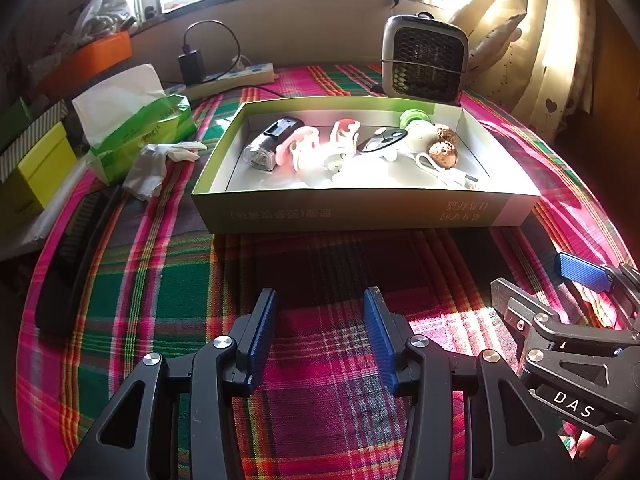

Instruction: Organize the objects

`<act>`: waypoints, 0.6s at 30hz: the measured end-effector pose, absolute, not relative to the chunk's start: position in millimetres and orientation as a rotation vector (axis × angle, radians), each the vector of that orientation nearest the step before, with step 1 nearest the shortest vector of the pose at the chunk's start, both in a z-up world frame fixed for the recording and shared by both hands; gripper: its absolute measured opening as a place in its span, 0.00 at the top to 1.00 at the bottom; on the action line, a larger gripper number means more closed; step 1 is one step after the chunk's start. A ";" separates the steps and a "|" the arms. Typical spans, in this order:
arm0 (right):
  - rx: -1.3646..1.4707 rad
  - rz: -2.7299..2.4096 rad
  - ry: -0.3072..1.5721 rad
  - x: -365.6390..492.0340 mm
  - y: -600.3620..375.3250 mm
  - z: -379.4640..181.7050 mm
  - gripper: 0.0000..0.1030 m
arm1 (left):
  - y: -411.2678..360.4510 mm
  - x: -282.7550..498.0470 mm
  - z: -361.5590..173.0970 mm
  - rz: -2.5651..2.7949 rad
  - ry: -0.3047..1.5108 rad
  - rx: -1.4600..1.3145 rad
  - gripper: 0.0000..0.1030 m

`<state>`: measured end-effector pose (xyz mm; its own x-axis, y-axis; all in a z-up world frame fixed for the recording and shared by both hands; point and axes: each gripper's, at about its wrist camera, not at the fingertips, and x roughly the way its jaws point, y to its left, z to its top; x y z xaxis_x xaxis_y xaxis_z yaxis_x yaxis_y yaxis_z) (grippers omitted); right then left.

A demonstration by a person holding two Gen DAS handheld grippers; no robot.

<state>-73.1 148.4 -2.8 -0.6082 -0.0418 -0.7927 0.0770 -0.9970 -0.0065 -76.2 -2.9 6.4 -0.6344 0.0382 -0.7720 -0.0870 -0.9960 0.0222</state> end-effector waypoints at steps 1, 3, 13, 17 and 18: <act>1.359 -2.759 0.060 -73.1 148.7 -2.8 0.22 | -3.2 -76.3 6.4 2.777 0.087 -1.310 0.59; 1.359 -2.759 0.060 -72.9 148.6 -2.9 0.22 | -2.9 -76.2 6.4 2.777 0.086 -1.310 0.59; 1.359 -2.759 0.060 -73.0 148.5 -3.1 0.21 | -3.0 -76.3 6.3 2.777 0.086 -1.310 0.59; 1.359 -2.759 0.060 -72.9 148.4 -3.2 0.21 | -3.1 -76.3 6.3 2.777 0.086 -1.310 0.59; 1.359 -2.759 0.060 -72.9 148.4 -3.2 0.21 | -3.2 -76.3 6.3 2.777 0.087 -1.310 0.59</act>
